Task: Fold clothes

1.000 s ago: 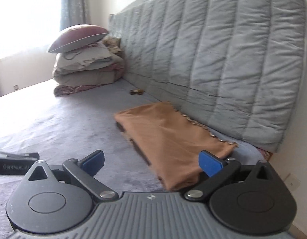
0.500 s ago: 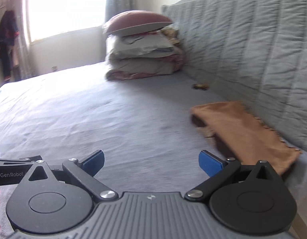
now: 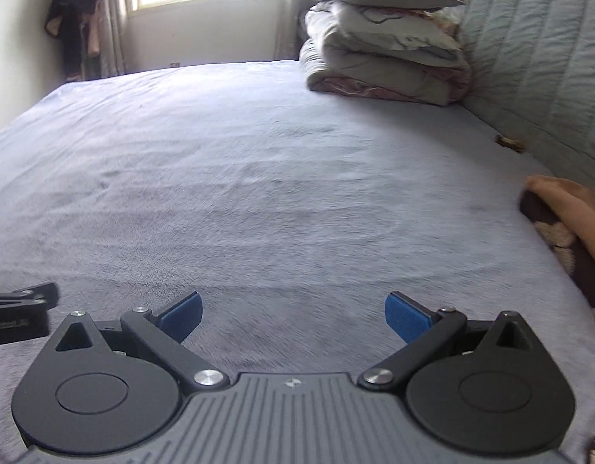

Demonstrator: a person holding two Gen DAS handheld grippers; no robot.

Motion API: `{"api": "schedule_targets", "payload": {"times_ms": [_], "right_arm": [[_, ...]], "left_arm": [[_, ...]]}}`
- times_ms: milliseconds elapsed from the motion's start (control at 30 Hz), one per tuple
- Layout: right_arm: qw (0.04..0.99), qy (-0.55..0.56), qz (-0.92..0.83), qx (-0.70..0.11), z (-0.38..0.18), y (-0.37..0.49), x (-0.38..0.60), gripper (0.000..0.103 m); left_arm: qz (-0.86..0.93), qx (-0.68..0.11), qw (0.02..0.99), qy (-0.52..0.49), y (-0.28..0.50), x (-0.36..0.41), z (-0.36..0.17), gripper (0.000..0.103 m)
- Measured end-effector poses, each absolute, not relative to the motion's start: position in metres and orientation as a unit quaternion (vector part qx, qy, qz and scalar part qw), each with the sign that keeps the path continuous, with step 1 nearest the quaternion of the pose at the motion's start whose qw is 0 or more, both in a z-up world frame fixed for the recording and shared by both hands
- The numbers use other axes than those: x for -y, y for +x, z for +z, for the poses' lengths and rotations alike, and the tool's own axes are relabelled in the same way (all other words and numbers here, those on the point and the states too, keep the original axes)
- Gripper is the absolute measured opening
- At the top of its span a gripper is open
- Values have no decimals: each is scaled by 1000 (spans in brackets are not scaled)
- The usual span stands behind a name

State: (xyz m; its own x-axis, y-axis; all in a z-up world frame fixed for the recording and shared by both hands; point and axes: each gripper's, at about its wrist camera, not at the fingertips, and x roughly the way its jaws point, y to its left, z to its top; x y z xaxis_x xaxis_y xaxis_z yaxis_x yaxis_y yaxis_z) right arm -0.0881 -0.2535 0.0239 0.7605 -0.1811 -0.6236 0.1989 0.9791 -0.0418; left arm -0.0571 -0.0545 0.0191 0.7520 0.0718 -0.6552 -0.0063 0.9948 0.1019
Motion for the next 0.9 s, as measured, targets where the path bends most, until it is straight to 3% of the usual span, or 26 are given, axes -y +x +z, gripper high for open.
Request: {"api": "schedule_targets", "payload": {"times_ms": [233,433,900], "right_arm": [[951,19,-110,-290,-11,-51,250,103],[945,27,-118,-303,-46,-31,256,103],[943,49,-110,-310,-53,-27,260,103]], "left_arm": [[46,-298,953,42,-27,26,-26,103],[48,-309,950,9,2,20,-41,103],[40,-311,949,-7,0,15,-42,103]]}}
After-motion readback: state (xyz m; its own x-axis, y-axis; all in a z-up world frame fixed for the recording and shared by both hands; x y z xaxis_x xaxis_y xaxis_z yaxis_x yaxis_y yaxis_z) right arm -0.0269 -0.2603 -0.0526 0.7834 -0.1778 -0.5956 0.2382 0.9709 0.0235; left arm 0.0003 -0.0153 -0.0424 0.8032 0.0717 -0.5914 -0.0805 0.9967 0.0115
